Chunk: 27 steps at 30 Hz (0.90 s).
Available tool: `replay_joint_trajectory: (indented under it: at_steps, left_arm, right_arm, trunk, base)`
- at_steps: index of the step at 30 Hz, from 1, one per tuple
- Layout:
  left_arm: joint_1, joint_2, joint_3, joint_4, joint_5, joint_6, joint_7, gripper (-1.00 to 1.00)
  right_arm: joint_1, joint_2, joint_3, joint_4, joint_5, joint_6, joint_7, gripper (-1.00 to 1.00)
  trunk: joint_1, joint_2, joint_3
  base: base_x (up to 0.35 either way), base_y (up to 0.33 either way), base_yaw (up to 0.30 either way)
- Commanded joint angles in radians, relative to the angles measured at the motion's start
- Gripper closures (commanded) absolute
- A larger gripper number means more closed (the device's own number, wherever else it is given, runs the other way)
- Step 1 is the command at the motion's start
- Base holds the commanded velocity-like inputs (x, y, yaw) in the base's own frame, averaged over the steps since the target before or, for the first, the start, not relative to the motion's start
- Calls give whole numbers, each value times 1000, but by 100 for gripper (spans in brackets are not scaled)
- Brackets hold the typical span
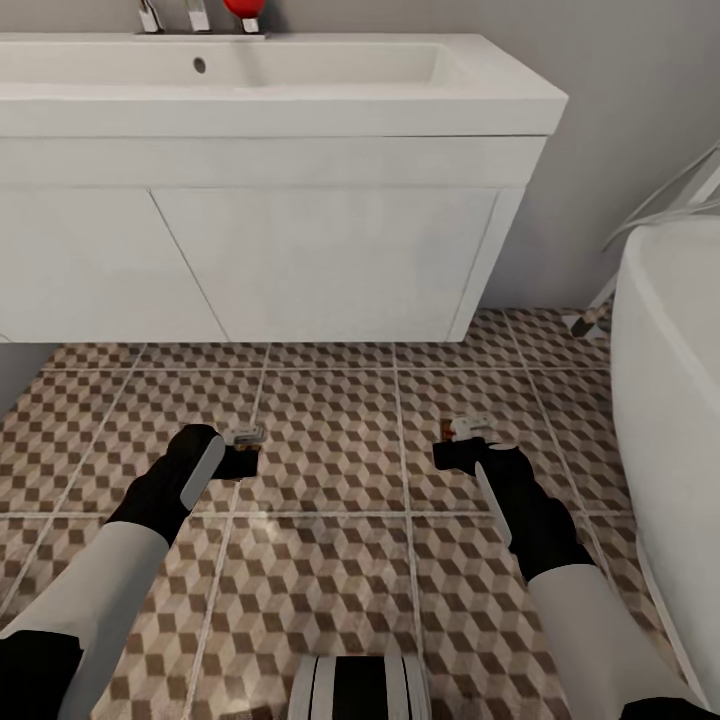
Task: Take the four mousetraps from the cabinet in the bathroom and place them on the bathroom floor. Make sure all four end up on the same floor surface, and ensure that at least two of them are either under or directly next to the same bathroom sink.
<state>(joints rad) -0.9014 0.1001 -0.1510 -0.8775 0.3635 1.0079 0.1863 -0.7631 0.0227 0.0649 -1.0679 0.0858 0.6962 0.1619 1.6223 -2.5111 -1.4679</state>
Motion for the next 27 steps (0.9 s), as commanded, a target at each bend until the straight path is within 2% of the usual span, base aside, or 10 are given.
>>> replay_joint_trajectory:
  at_steps: [1,23,27]
  left_arm:
    - [-1,1,-4,-1,9,3,7,100]
    - [-1,1,-4,-1,9,2,7,100]
    - [-1,2,-4,-1,9,2,7,100]
  right_arm:
    - [-1,0,0,-1,8,5,7,100]
    - [0,0,1,-1,8,5,7,100]
    - [0,0,1,-1,8,5,7,100]
  trunk:
    - [0,-1,-6]
    - [10,-6,-126]
    - [10,-6,-133]
  base:
    - [0,0,0]
    - [0,0,0]
    - [0,0,0]
